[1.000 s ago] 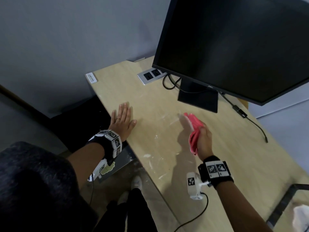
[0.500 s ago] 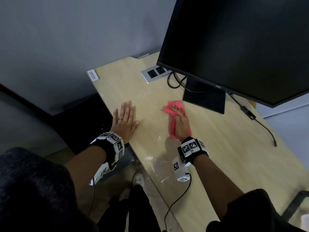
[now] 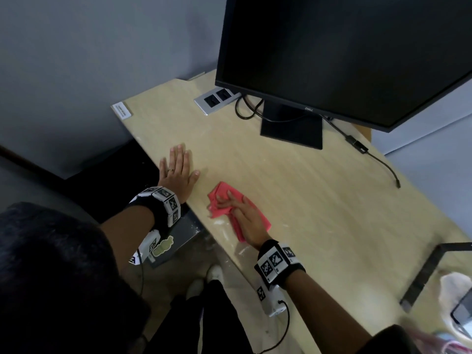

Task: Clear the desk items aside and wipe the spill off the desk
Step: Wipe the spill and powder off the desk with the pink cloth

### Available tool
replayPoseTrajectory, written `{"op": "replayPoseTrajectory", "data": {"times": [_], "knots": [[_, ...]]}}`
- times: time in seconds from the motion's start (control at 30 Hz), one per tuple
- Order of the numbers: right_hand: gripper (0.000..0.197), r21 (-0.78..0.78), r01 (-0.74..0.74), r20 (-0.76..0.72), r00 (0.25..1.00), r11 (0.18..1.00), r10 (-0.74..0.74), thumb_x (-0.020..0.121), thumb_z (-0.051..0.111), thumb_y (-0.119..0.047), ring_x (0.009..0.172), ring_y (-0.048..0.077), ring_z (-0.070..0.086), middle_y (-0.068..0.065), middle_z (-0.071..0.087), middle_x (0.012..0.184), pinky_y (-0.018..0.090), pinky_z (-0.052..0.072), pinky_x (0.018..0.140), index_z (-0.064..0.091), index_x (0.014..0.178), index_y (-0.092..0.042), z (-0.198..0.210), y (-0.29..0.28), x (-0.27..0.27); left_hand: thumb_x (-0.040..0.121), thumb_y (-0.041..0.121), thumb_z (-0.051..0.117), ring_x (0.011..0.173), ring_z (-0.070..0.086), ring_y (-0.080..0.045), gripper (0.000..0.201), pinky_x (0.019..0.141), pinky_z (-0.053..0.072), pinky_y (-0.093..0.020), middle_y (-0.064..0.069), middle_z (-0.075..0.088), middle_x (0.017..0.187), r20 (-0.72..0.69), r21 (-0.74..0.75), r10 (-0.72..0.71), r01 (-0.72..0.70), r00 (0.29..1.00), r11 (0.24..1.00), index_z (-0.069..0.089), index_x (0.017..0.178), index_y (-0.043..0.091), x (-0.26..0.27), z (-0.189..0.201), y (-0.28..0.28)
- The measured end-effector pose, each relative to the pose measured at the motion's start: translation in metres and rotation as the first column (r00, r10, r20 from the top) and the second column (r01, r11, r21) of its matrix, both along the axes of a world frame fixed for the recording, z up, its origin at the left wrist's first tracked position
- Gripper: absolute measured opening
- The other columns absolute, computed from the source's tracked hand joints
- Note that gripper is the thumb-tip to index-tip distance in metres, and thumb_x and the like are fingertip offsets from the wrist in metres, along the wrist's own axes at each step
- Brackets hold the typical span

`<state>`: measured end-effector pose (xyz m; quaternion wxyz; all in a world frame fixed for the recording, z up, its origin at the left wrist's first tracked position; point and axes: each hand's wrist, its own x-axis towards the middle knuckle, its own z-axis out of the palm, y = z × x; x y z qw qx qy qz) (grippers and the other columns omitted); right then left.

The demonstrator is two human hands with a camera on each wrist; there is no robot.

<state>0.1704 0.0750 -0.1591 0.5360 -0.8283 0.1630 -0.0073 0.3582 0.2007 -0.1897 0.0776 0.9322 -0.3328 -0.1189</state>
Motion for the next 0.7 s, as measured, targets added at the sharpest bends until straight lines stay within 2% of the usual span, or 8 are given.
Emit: {"op": "replayPoseTrajectory", "data": {"times": [0.1,0.17,0.27,0.4,0.47,0.53,0.6,0.7], "knots": [[0.034,0.015,-0.055,0.037,0.998,0.998,0.054,0.096,0.036,-0.002,0.128,-0.02,0.027,-0.028,0.049,0.12,0.012,-0.002,0.114,0.067,0.106,-0.01,-0.002,0.013,-0.019,0.101,0.044,0.009,0.126,0.052,-0.032,0.067,0.103,0.037,-0.044,-0.019,0.051,0.139,-0.005,-0.009,-0.014,0.014,1.0,1.0,0.048,0.134,0.001,-0.007,0.002,-0.003],[0.032,0.075,-0.08,0.061,0.995,0.994,0.075,0.094,0.037,-0.002,0.126,-0.008,0.043,-0.014,0.06,0.115,0.018,0.001,0.117,0.068,0.101,-0.006,-0.007,0.015,-0.03,0.1,0.044,0.007,0.127,0.051,-0.034,0.07,0.101,0.043,-0.046,-0.02,0.049,0.14,-0.007,0.009,-0.037,0.037,0.999,0.999,0.046,0.135,-0.001,-0.017,0.003,-0.004],[0.034,0.084,-0.1,-0.006,0.995,0.991,0.101,0.092,0.036,-0.007,0.127,0.013,0.048,-0.023,0.06,0.108,0.033,0.003,0.119,0.069,0.098,-0.008,-0.005,0.012,-0.04,0.097,0.05,-0.004,0.134,0.041,-0.037,0.08,0.106,0.035,-0.051,-0.022,0.039,0.147,0.023,0.003,-0.072,0.072,0.997,0.997,0.038,0.14,-0.003,-0.031,0.004,-0.006],[0.035,0.115,-0.11,-0.061,0.991,0.987,0.118,0.089,0.036,-0.006,0.113,-0.016,0.048,-0.024,0.062,0.095,0.015,0.014,0.113,0.07,0.085,-0.001,0.008,0.01,-0.055,0.086,0.06,-0.018,0.146,0.015,-0.033,0.094,0.116,0.013,-0.049,-0.017,0.015,0.157,-0.015,-0.017,-0.102,0.102,0.995,0.995,0.021,0.148,0.002,-0.042,0.007,-0.008],[0.034,0.247,-0.016,-0.112,0.993,0.969,0.045,0.091,0.036,-0.005,0.09,-0.013,0.059,-0.011,0.064,0.09,0.014,0.038,0.095,0.068,0.086,0.007,0.013,0.008,-0.06,0.084,0.061,-0.01,0.147,0.008,-0.031,0.089,0.117,0.008,-0.047,-0.015,0.008,0.159,-0.019,-0.01,-0.109,0.108,0.994,0.994,0.015,0.15,0.005,-0.049,0.01,-0.009],[0.034,0.262,0.126,-0.164,0.983,0.957,-0.085,0.093,0.037,-0.008,0.076,0.004,0.063,0.008,0.069,0.092,0.021,0.05,0.076,0.07,0.087,-0.001,0.018,0.003,-0.058,0.081,0.055,-0.007,0.148,0.003,-0.03,0.087,0.118,0.004,-0.046,-0.013,0.003,0.16,-0.024,0.002,-0.117,0.117,0.993,0.993,0.01,0.151,0.006,-0.056,0.013,-0.008],[0.036,0.228,0.24,-0.158,0.965,0.944,-0.207,0.093,0.036,-0.006,0.079,0.013,0.066,0.015,0.07,0.093,0.026,0.053,0.078,0.071,0.083,-0.007,0.026,-0.006,-0.053,0.081,0.055,-0.009,0.148,0.002,-0.029,0.086,0.118,0.003,-0.045,-0.013,0.0,0.16,-0.019,0.022,-0.123,0.123,0.992,0.992,0.007,0.151,0.007,-0.063,0.016,-0.007],[0.034,0.269,0.407,-0.058,0.911,0.873,-0.408,0.091,0.035,-0.001,0.066,-0.004,0.064,0.003,0.069,0.077,0.01,0.047,0.066,0.066,0.081,0.0,0.047,-0.026,-0.043,0.091,0.051,-0.002,0.148,-0.003,-0.028,0.075,0.118,0.0,-0.044,-0.013,-0.005,0.16,-0.012,0.048,-0.143,0.143,0.99,0.989,0.002,0.151,0.006,-0.072,0.019,-0.007]]}}
